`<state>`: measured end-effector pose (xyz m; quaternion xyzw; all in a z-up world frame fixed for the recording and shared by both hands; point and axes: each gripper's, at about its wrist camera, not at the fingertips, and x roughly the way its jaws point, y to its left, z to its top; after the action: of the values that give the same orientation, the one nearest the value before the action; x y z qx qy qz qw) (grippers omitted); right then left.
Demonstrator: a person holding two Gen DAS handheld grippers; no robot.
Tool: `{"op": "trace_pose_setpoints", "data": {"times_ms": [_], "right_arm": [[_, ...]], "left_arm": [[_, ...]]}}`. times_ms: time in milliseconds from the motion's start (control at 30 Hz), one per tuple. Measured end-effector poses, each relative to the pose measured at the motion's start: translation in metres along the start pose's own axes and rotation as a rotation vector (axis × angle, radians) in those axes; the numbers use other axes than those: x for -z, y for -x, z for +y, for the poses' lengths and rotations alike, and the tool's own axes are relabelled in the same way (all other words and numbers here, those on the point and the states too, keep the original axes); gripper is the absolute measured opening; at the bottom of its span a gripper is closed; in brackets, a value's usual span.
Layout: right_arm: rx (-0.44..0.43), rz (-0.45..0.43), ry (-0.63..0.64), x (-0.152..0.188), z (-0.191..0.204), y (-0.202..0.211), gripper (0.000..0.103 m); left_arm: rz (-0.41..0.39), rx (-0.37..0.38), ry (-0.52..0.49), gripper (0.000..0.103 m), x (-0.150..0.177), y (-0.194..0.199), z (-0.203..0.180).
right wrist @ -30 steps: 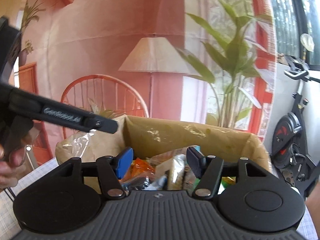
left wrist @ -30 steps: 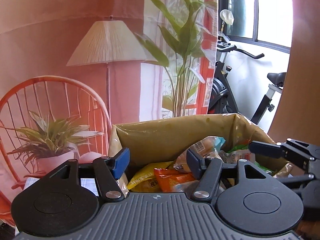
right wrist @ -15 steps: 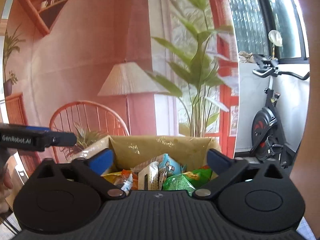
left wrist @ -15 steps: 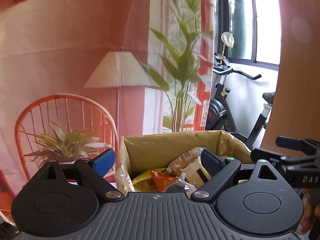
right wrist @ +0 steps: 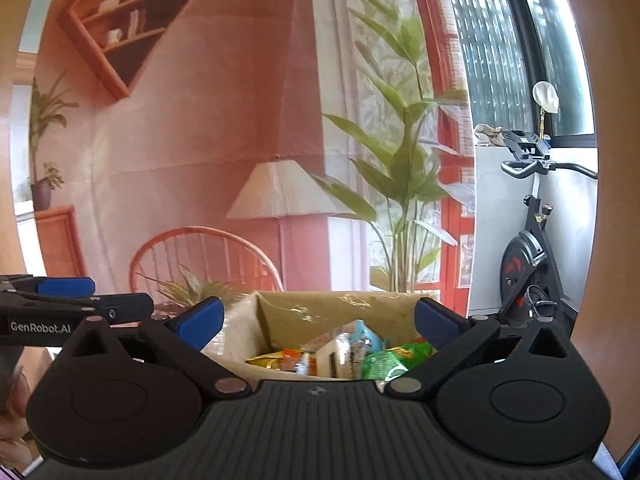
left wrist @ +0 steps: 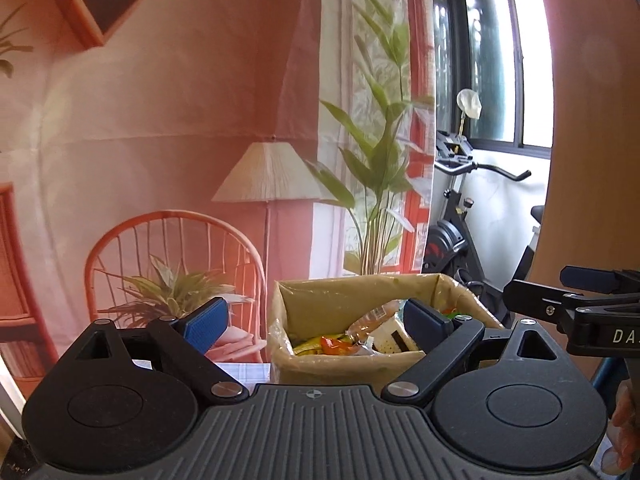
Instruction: Organize snacks
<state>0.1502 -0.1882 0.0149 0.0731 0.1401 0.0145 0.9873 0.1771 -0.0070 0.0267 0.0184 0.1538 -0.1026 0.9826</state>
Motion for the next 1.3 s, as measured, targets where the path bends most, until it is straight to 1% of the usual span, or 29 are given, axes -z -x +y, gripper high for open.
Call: {"op": "trace_pose_setpoints", "data": {"times_ms": [167,367,500,600,767,1300], "right_arm": [[0.0,-0.009,-0.003,-0.006,0.013,0.025,0.103],[-0.001,-0.017,-0.007,-0.012,0.021,0.049,0.103],[0.004,-0.032,0.006,-0.016,0.026,0.062,0.103],[0.01,-0.036,0.009,-0.019,0.027,0.068,0.103],[0.012,-0.052,0.009,-0.022,0.029,0.08,0.103],[0.014,-0.064,-0.003,-0.025,0.029,0.089,0.103]], "left_arm": [[-0.025,-0.011,-0.001,0.096,-0.004,0.033,0.0],[-0.047,-0.045,-0.026,0.096,-0.01,0.059,-0.003],[-0.061,-0.042,-0.012,0.096,-0.014,0.074,-0.002],[-0.071,-0.036,0.0,0.096,-0.016,0.079,-0.001],[-0.094,-0.054,-0.006,0.096,-0.016,0.089,-0.003],[-0.081,-0.06,0.015,0.096,-0.014,0.095,0.001]]}}
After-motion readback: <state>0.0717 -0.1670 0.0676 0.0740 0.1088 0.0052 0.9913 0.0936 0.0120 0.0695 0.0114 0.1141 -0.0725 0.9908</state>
